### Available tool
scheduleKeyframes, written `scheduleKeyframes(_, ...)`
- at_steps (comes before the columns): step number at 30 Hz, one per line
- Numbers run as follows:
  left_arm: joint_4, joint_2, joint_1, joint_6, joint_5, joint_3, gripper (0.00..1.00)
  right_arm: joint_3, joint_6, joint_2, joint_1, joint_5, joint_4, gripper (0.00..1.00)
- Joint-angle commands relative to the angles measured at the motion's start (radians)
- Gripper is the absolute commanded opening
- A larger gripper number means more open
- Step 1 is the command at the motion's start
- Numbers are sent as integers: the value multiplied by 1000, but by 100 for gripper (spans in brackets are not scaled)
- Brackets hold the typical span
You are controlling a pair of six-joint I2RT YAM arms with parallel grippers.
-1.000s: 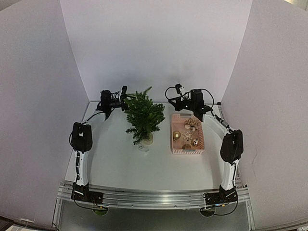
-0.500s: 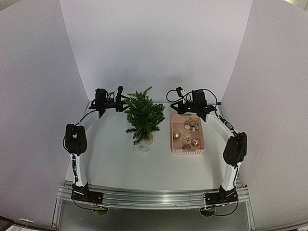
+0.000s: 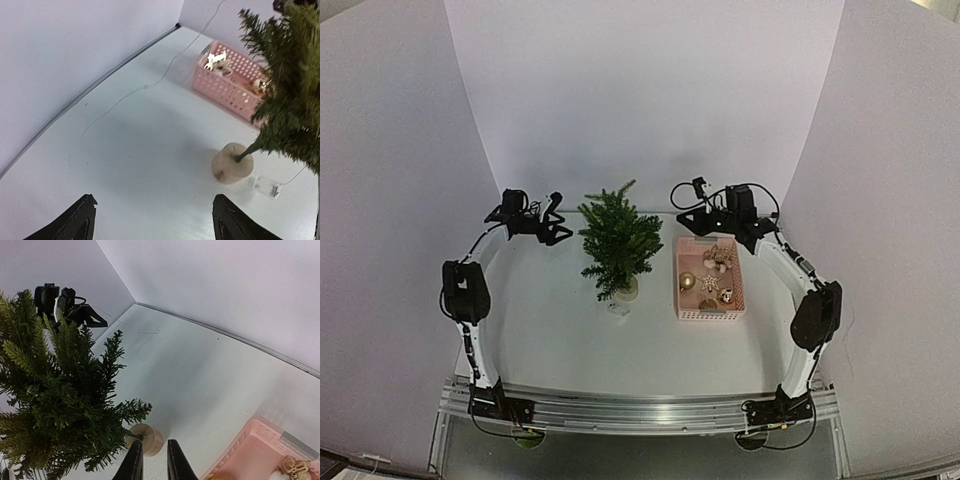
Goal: Decorate the small christmas tree
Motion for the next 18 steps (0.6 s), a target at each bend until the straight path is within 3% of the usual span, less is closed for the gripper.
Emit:
scheduleKeyframes(1,-319,-79,55,292,-215,-17,87,-20,31,-63,-4,26,-1,29)
scheduleKeyframes(5,-346,-115,71,409,-321,-168,95,-24,42,-64,-4,38,-2,43)
scheduleKeyframes(9,-224,-84,72,359,-428,-200,95,-11,50,-51,-4,35,-2,52)
scheduleKeyframes(12,-216,-11,71,334,-517,-155,91,-4,55,-46,-4,32,-2,59)
scheduleKeyframes(18,-193,56,46,362,-561,-167,81,-20,55,-58,-4,40,-2,63)
